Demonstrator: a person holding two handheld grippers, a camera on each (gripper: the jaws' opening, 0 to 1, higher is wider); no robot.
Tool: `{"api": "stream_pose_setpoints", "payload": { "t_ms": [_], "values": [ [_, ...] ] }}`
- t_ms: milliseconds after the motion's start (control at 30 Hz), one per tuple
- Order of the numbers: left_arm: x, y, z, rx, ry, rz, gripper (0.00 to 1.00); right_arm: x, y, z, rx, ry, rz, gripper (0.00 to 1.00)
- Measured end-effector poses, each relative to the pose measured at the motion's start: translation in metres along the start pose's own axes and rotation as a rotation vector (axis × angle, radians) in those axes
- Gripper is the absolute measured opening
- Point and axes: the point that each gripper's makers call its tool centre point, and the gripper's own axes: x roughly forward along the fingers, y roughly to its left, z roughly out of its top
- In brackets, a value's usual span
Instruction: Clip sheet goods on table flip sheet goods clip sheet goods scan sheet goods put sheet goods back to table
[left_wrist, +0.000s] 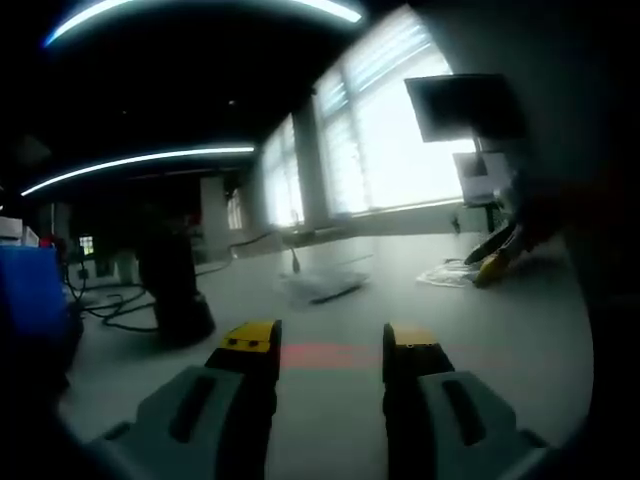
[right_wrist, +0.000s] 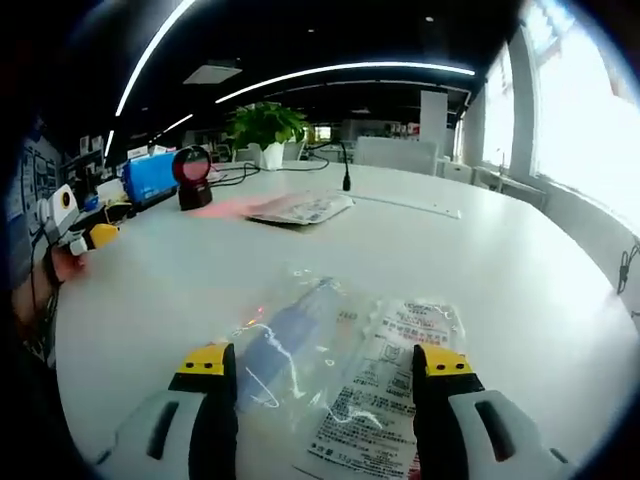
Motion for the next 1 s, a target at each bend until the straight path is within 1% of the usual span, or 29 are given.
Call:
{"api": "stream_pose_setpoints", "payload": {
  "t_ms": [67, 100, 233, 267, 300, 333, 367, 433, 533, 667, 800, 867, 967, 1000],
  "values": [
    [0.0, -0.001, -0.001, 0.005, 0.005, -0.003, 0.33, 0.0, -0.001, 0.001, -0.001, -0.009, 0.0, 0.66],
    [0.001, -0.002, -0.001, 0.007, 0.006, -0.005, 0.33, 0.001, -0.006, -0.001, -0.001, -0.014, 0.0, 0.66],
    [0.001, -0.001, -0.001, 0.004, 0.005, -0.003, 0.33, 0.002, -0.006, 0.001, -0.01, -0.015, 0.004, 0.67],
    [0.0, 0.0, -0.001, 0.003, 0.003, -0.002, 0.33, 0.002, -0.006, 0.001, -0.029, -0.008, 0.016, 0.65],
    [0.0, 0.0, 0.0, 0.001, 0.003, -0.002, 0.33, 0.001, 0.002, 0.003, -0.044, -0.019, 0.058, 0.64],
    [0.0, 0.0, -0.001, 0.001, 0.003, -0.002, 0.33, 0.002, 0.005, 0.006, -0.033, -0.039, 0.068, 0.66],
    [0.0, 0.0, -0.001, 0.002, 0.003, -0.002, 0.33, 0.002, 0.006, 0.01, -0.027, -0.066, 0.068, 0.67],
    [0.0, 0.0, -0.001, 0.005, 0.005, -0.002, 0.33, 0.001, -0.001, 0.02, -0.024, -0.108, 0.044, 0.65],
    [0.0, 0.0, -0.001, 0.002, 0.007, 0.001, 0.33, -0.005, -0.007, 0.031, -0.029, -0.128, 0.036, 0.64],
    [0.0, -0.001, -0.001, 0.005, 0.006, -0.003, 0.33, -0.011, -0.019, 0.039, -0.038, -0.123, 0.032, 0.63],
    [0.0, 0.0, 0.0, 0.001, 0.002, -0.002, 0.33, -0.014, -0.041, 0.043, -0.071, -0.102, -0.003, 0.56],
    [0.0, 0.0, 0.0, 0.004, 0.003, -0.001, 0.33, -0.014, -0.05, 0.044, -0.09, -0.079, -0.019, 0.52],
    [0.0, 0.0, -0.002, 0.009, 0.009, -0.004, 0.33, -0.01, -0.062, 0.045, -0.11, -0.06, -0.039, 0.49],
    [0.0, -0.001, -0.002, 0.01, 0.009, -0.004, 0.33, -0.007, -0.066, 0.044, -0.112, -0.045, -0.039, 0.47]
  ]
}}
